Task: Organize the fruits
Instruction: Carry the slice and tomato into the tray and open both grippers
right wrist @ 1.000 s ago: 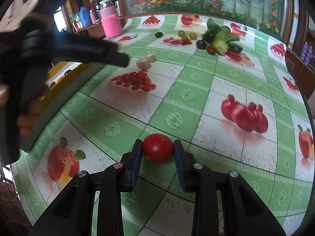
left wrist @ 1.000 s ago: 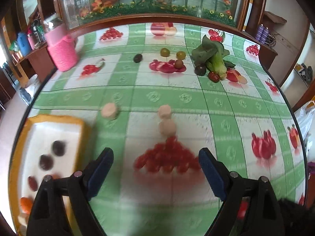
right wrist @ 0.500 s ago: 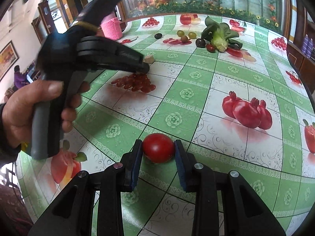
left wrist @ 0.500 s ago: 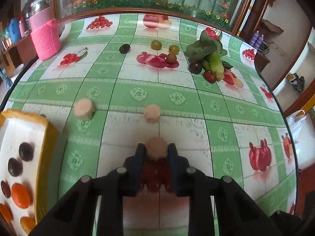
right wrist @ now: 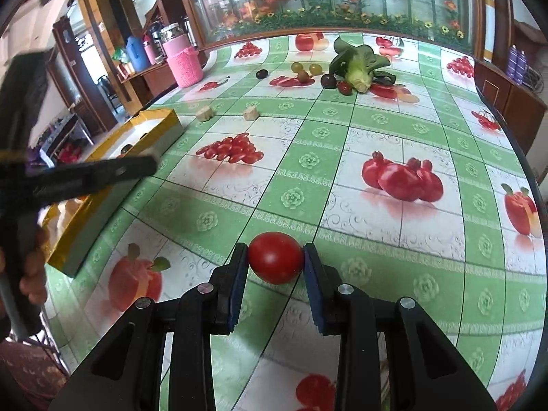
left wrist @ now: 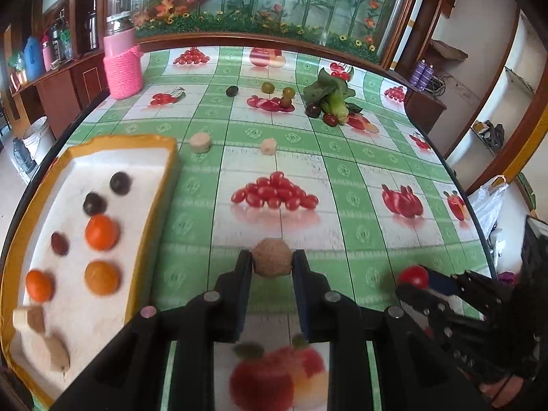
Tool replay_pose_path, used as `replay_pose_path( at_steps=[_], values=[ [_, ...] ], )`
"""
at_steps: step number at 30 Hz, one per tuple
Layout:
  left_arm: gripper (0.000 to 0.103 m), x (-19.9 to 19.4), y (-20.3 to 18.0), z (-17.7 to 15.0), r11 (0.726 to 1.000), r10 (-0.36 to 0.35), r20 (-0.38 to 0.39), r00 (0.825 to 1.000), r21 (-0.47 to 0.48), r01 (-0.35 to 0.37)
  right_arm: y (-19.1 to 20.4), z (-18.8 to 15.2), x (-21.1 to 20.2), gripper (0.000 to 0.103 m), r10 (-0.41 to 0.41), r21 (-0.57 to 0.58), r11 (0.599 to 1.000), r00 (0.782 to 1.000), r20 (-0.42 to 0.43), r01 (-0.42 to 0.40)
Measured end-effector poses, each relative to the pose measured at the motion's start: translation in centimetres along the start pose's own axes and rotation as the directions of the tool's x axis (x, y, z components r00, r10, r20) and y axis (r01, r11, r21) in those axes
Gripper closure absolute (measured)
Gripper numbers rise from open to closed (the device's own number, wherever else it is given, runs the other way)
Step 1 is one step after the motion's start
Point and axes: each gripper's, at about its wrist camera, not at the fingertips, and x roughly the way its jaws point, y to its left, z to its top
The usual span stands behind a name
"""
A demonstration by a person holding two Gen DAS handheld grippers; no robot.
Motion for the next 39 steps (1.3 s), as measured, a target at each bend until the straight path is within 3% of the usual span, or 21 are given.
replay_pose_path(
  at_steps=[8, 15, 25, 34, 39],
  values=[
    [0.076, -3.4, 2.0, -2.5, 0.998, 0.007, 0.031, 1.0, -0.058, -0.005, 1.9, -1.3, -0.1, 0.071, 0.012, -0.004, 1.0, 0.999, -0.039, -0.012],
    [0.076, -5.5, 4.6, -3.7, 0.994, 0.034, 0.057, 0.998, -0.106, -0.028, 4.6, -0.3, 0.1, 0.071, 0.044, -0.036, 0.998, 0.998, -0.038, -0.045],
    [0.077, -8.4, 10.6, -5.0, 0.976, 0.105, 0.082, 0.991, -0.199, -0.087, 10.9, 3.0, 1.1, 0.071, 0.125, -0.128, 0.983, 0.992, -0.033, -0.129],
    [0.077, -10.6, 16.0, -6.4, 0.949, 0.221, 0.076, 0.972, -0.245, -0.197, 15.6, 6.9, 2.7, 0.071, 0.201, -0.187, 0.961, 0.979, -0.04, -0.205],
    [0.077, -10.5, 17.4, -6.6, 0.945, 0.234, 0.058, 0.971, -0.25, -0.213, 17.6, 9.3, 4.3, 0.071, 0.216, -0.219, 0.95, 0.975, -0.053, -0.223]
  ],
)
